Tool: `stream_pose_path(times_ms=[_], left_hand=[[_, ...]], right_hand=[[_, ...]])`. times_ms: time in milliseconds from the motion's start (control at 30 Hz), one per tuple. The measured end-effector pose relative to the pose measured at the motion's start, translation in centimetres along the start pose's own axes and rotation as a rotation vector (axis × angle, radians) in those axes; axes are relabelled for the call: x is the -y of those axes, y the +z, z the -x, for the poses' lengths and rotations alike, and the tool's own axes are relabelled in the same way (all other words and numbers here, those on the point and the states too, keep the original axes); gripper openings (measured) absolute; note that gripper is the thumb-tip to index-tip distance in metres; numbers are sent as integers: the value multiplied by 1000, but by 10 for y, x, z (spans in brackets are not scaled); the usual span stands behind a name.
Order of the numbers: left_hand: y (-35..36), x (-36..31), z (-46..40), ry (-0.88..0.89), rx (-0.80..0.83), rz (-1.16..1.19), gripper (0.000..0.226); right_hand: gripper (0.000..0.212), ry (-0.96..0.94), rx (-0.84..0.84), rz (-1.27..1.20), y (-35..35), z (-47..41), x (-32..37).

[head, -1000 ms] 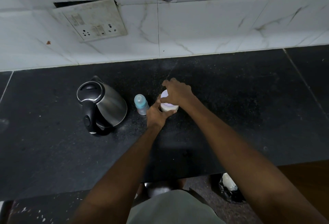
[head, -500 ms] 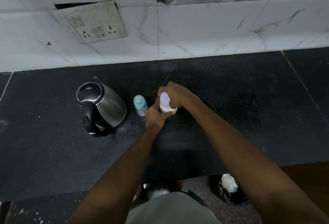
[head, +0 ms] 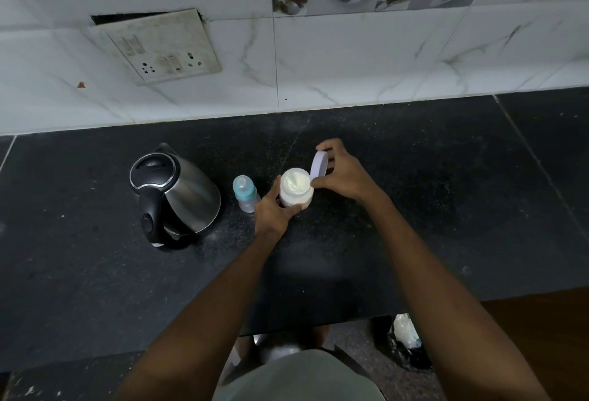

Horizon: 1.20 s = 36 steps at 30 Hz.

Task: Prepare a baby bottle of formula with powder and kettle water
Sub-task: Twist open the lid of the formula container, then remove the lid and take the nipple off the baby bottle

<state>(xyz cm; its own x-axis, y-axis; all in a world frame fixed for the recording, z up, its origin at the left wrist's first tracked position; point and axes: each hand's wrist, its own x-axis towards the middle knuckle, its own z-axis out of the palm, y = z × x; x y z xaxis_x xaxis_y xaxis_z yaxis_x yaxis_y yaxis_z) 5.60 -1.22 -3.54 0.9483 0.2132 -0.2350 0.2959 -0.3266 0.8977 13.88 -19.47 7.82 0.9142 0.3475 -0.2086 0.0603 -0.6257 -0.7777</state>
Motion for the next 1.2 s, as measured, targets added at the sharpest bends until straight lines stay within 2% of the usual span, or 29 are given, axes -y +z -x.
stream_pose_path(times_ms=[100,200,333,467,600,767,1000,1200], left_hand=[[1,-5,4,-5,3,-15,101],[3,-3,9,-39,18,-9,112],[8,5,15,-72,1,15,128],[10,-5,17,-79,-19,37,117],[13,-4,17,-92,-16,35,119],[16,21,10,-83,-14,39,111],[11,1,21,-115,-27,2,92],[11,-3,21,-139,-59,9,101]], right_hand=[[79,39,-69,-118,1,10,-14],[80,65,-137,-224,5,23,-28],[84,104,-185,-242,11,39,-48],[96,188,-208,-220,19,41,-63],[99,274,-164,-143,29,32,-69],[106,292,-145,-71,47,30,-84],[113,329,-106,273,58,29,-100],[114,294,-77,461,62,30,-98]])
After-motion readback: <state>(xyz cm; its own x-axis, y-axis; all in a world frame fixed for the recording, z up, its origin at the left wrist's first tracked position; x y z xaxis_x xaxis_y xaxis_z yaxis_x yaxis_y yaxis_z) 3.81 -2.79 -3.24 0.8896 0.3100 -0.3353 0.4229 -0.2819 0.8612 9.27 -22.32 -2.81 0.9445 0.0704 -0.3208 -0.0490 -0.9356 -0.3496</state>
